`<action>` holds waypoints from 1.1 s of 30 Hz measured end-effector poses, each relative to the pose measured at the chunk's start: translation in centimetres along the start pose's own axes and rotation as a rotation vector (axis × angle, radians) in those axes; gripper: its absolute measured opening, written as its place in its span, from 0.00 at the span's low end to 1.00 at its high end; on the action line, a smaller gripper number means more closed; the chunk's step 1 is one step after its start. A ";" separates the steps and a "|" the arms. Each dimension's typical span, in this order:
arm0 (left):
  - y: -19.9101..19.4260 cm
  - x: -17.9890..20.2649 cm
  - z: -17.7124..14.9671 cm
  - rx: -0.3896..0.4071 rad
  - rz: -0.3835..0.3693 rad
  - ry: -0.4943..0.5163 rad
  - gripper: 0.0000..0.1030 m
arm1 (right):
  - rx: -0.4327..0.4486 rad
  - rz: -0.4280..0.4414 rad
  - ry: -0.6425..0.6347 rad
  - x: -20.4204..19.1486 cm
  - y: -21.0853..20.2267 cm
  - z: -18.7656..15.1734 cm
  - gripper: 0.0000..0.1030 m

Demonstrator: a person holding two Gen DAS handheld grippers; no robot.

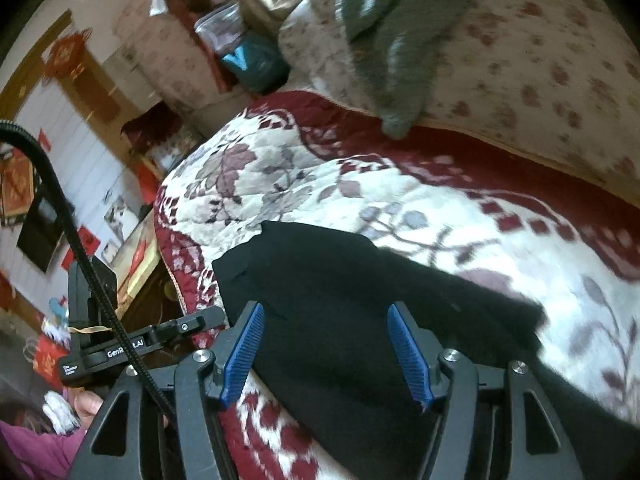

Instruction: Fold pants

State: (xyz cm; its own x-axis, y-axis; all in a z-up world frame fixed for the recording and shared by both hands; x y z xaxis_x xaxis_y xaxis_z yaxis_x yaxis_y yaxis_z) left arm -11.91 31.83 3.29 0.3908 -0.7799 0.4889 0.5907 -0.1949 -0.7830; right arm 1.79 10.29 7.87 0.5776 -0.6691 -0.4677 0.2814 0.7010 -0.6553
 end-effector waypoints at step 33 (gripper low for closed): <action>4.1 -2.4 1.4 0.069 -0.104 -0.071 0.30 | -0.335 -0.057 -0.453 -6.0 19.2 9.6 0.31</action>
State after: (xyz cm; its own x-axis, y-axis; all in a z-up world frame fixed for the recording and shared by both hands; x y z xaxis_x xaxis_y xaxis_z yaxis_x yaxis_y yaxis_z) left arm -9.44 33.71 -0.50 0.3728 -0.7128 0.5941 0.6770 -0.2289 -0.6995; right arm 11.09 30.20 3.82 0.8608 -0.4787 -0.1729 0.1062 0.5011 -0.8589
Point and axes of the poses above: each gripper's, at about its wrist camera, not at the fingertips, and y roughly the way its jaws point, x to its right, z to its top, the point moved 2 cm from there along y, roughly the way its jaws point, and after that the axes turned 7 degrees about -x, right-handed, at the moved point
